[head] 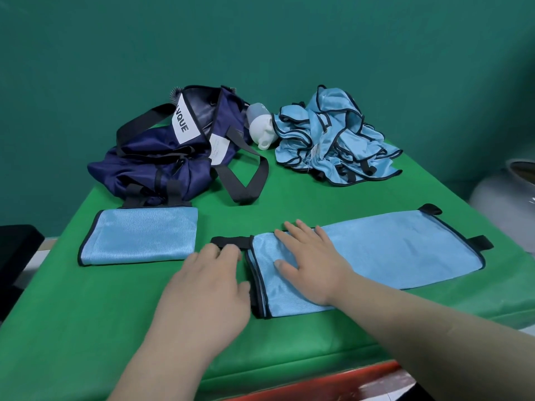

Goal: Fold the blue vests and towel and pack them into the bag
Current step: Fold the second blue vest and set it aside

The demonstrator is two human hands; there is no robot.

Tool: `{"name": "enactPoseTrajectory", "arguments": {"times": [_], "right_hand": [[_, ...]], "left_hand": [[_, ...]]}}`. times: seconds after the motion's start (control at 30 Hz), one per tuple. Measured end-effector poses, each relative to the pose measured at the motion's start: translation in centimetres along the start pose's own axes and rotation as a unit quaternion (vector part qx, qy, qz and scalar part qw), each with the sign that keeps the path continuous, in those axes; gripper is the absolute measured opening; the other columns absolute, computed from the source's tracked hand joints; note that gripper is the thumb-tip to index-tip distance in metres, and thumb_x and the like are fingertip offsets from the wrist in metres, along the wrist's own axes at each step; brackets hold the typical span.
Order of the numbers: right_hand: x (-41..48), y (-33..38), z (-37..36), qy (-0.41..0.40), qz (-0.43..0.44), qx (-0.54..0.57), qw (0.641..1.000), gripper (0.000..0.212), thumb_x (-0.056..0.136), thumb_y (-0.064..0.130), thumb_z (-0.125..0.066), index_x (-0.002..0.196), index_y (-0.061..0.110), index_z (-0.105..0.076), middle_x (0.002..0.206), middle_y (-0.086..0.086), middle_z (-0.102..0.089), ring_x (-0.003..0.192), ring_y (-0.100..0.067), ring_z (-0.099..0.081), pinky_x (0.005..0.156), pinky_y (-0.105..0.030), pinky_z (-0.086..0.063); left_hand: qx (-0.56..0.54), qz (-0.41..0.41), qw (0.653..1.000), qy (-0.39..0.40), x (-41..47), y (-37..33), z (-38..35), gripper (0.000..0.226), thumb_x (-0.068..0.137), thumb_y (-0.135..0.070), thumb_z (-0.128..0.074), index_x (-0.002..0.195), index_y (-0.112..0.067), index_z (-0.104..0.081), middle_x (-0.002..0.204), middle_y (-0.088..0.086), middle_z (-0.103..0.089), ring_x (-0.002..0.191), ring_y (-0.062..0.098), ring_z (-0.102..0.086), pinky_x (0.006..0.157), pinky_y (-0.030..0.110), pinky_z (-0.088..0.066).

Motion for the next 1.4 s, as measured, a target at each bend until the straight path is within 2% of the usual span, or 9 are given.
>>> {"name": "enactPoseTrajectory", "arguments": {"times": [0.1, 0.2, 0.6, 0.7, 0.77, 0.83, 1.03, 1.3, 1.4], "right_hand": [[0.1, -0.1, -0.1, -0.006, 0.002, -0.003, 1.0, 0.075, 0.092, 0.065, -0.02, 0.158, 0.03, -0.016, 0.167, 0.002, -0.009, 0.154, -0.017, 0.002, 0.124, -0.047, 0.0], [0.1, -0.1, -0.2, -0.002, 0.006, -0.001, 1.0, 0.086, 0.083, 0.069, -0.007, 0.159, 0.029, -0.015, 0.167, 0.002, -0.008, 0.154, -0.017, 0.003, 0.124, -0.046, 0.001], [0.0, -0.2, -0.2, -0.017, 0.009, 0.026, 0.999, 0.062, 0.102, 0.051, -0.032, 0.158, 0.029, -0.018, 0.167, 0.005, -0.009, 0.154, -0.013, 0.003, 0.125, -0.044, 0.003], [-0.5, -0.1, 0.3, -0.072, 0.028, 0.093, 0.993, 0.056, 0.096, 0.045, -0.033, 0.147, 0.028, -0.045, 0.161, 0.006, -0.032, 0.152, -0.014, -0.014, 0.125, -0.046, -0.004], [-1.3, 0.0, 0.8, -0.15, 0.094, 0.116, 0.977, 0.043, 0.088, 0.037, -0.041, 0.119, 0.026, -0.068, 0.14, 0.005, -0.057, 0.141, -0.018, -0.039, 0.122, -0.053, -0.013], [-2.1, 0.1, 1.2, -0.196, 0.161, 0.089, 0.963, 0.028, 0.084, 0.028, -0.051, 0.1, 0.024, -0.072, 0.122, 0.006, -0.065, 0.127, -0.019, -0.053, 0.12, -0.056, -0.015], [-4.9, 1.7, 1.8, -0.106, 0.182, 0.011, 0.977, 0.028, 0.083, 0.048, -0.059, 0.105, 0.032, -0.067, 0.116, 0.016, -0.058, 0.128, -0.013, -0.046, 0.117, -0.064, -0.007], [-5.3, 5.2, 2.0, -0.043, 0.138, -0.047, 0.988, 0.035, 0.08, 0.049, -0.05, 0.109, 0.033, -0.063, 0.105, 0.015, -0.06, 0.106, -0.009, -0.056, 0.121, -0.047, -0.004], [-4.9, 5.8, 2.6, -0.032, 0.151, -0.113, 0.982, 0.038, 0.077, 0.052, -0.047, 0.104, 0.03, -0.065, 0.097, 0.011, -0.064, 0.095, -0.014, -0.06, 0.12, -0.046, -0.018]], "left_hand": [[-0.009, -0.09, 0.996, -0.027, 0.1, -1.4, -1.0, 0.028, 0.091, -0.042, -0.051, 0.118, -0.037, -0.049, 0.12, -0.014, -0.045, 0.116, 0.015, -0.04, 0.097, 0.035, -0.04], [-0.018, -0.158, 0.986, 0.039, 0.4, -2.2, -2.6, 0.034, 0.089, -0.048, -0.053, 0.122, -0.041, -0.049, 0.126, -0.022, -0.041, 0.124, 0.008, -0.032, 0.103, 0.031, -0.03], [-0.021, -0.093, 0.988, 0.118, 1.5, 0.1, -3.9, 0.047, 0.086, -0.05, -0.062, 0.132, -0.039, -0.056, 0.145, -0.025, -0.038, 0.135, 0.003, -0.032, 0.111, 0.033, -0.03], [-0.027, -0.092, 0.985, 0.141, 1.7, 0.3, -3.8, 0.051, 0.084, -0.052, -0.065, 0.133, -0.04, -0.055, 0.146, -0.024, -0.038, 0.135, 0.004, -0.032, 0.112, 0.035, -0.03], [-0.033, -0.088, 0.984, 0.153, 1.8, 0.5, -3.6, 0.059, 0.081, -0.055, -0.068, 0.136, -0.04, -0.052, 0.145, -0.025, -0.039, 0.134, 0.005, -0.032, 0.111, 0.035, -0.03], [-0.046, -0.086, 0.983, 0.157, 1.8, 0.6, -3.2, 0.072, 0.078, -0.055, -0.071, 0.143, -0.041, -0.042, 0.144, -0.025, -0.041, 0.134, 0.005, -0.033, 0.111, 0.034, -0.03], [-0.129, -0.065, 0.971, 0.193, 1.3, 1.1, -1.9, 0.1, 0.08, -0.028, -0.061, 0.153, -0.049, 0.004, 0.143, -0.029, -0.038, 0.133, 0.008, -0.034, 0.111, 0.026, -0.03], [-0.211, -0.004, 0.969, 0.125, 1.4, 2.1, -1.0, 0.087, 0.076, -0.009, -0.045, 0.149, -0.052, -0.024, 0.129, -0.033, -0.048, 0.117, 0.001, -0.046, 0.095, 0.027, -0.044], [-0.219, 0.0, 0.968, 0.123, 1.3, 2.4, -1.1, 0.082, 0.078, -0.009, -0.044, 0.145, -0.054, -0.029, 0.13, -0.034, -0.049, 0.122, 0.001, -0.046, 0.096, 0.029, -0.043]]}}
Point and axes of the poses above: each hand's wrist, its own x-axis towards the middle knuckle, its own z-axis out of the back of the hand, y = z × x, the point moved 2 cm from there along x, towards the middle knuckle
